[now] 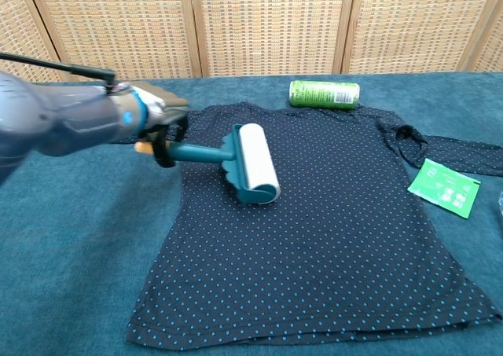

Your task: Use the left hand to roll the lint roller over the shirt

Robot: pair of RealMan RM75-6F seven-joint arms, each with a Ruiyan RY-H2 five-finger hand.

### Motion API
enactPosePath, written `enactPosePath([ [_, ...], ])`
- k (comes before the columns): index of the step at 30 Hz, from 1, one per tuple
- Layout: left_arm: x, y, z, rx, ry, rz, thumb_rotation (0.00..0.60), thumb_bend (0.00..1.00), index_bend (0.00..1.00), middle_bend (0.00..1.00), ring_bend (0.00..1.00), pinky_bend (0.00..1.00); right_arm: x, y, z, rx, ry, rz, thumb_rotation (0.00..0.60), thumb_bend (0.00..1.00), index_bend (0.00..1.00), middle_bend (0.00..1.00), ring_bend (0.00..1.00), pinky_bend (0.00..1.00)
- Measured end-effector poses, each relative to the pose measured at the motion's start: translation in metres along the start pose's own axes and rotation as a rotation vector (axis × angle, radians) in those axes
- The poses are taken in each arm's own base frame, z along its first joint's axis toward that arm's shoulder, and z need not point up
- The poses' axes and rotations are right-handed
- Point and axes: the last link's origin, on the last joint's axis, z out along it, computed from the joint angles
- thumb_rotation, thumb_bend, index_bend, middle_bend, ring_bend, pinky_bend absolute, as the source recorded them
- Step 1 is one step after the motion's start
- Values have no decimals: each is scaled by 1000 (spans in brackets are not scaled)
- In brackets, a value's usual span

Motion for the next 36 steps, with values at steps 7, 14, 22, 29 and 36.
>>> enactPosePath([
  [7, 16, 39, 7, -24, 29, 11, 600, 550, 923, 900, 752, 720, 0, 4, 2, -13, -5, 5, 600, 23, 0, 0, 0, 0],
  [14, 25, 62, 13, -20, 34, 7, 600, 550, 923, 900, 752, 720, 0, 8, 4, -26, -8, 10, 600, 23, 0, 0, 0, 0],
  [22, 20, 56, 15, -8, 29, 12, 600, 549, 923, 900, 752, 720, -2, 7, 4, -23, -13, -1, 600, 23, 0, 0, 0, 0],
  [29, 6, 24, 11, 18, 25, 16, 600, 550, 923, 900, 752, 720, -4, 2, 2, -7, -15, -13, 600, 24, 0, 0, 0, 0],
  [36, -20, -33, 3, 77, -1, 1, 600, 550, 923, 900, 752, 719, -7, -6, -1, 21, -18, -28, 600, 23, 0, 0, 0, 0],
])
